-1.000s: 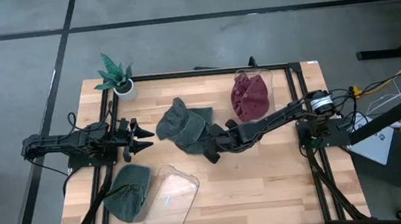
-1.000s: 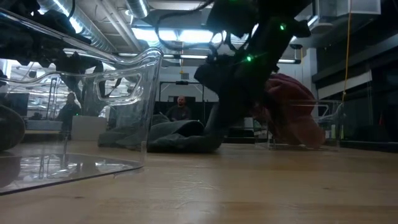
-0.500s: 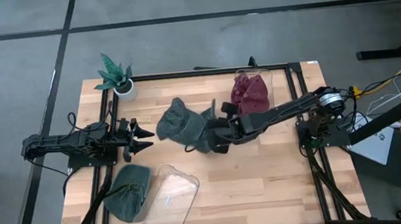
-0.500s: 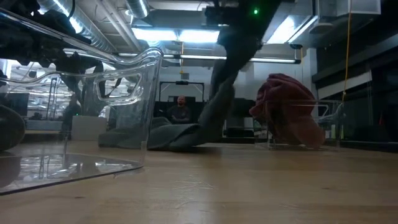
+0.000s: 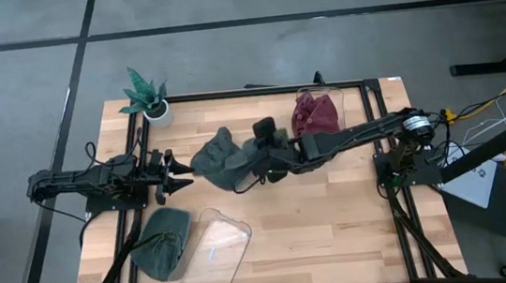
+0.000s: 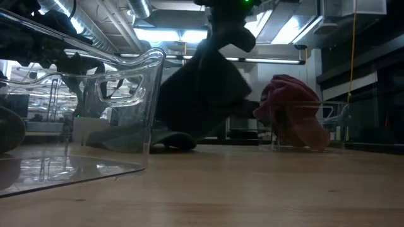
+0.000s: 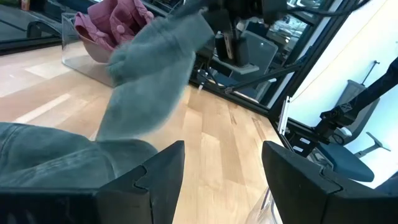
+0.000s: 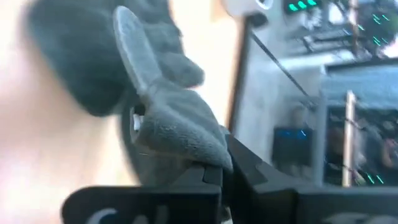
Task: Pick & Place hat
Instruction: Put the top right black cap into the bottom transparent bin
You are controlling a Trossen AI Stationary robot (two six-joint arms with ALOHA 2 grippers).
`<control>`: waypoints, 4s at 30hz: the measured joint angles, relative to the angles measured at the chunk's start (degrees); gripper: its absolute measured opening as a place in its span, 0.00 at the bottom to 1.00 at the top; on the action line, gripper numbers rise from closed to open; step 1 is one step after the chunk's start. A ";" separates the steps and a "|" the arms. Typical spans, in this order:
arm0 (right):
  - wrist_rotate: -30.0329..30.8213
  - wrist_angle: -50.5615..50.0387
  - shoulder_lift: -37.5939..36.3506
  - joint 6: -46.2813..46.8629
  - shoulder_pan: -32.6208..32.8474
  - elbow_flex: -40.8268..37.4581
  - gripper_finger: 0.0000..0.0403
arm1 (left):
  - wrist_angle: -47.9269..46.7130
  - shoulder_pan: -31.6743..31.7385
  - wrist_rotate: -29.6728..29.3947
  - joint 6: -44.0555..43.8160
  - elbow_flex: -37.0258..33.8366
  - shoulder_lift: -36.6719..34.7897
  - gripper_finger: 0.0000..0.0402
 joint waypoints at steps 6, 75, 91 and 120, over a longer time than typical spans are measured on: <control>-6.79 -1.11 2.42 3.64 1.03 -0.02 0.01 | 0.00 0.00 -0.01 0.00 0.00 0.00 0.52; -38.20 41.01 -18.47 134.95 12.50 -53.83 0.70 | 0.00 0.00 -0.01 -0.01 0.00 0.00 0.52; -30.46 54.49 -8.05 147.14 11.27 -54.61 0.70 | 0.00 0.00 -0.01 -0.02 0.00 0.00 0.52; -17.36 60.11 -3.72 147.42 10.97 -54.49 0.20 | 0.00 0.02 -0.01 0.00 0.00 0.00 0.52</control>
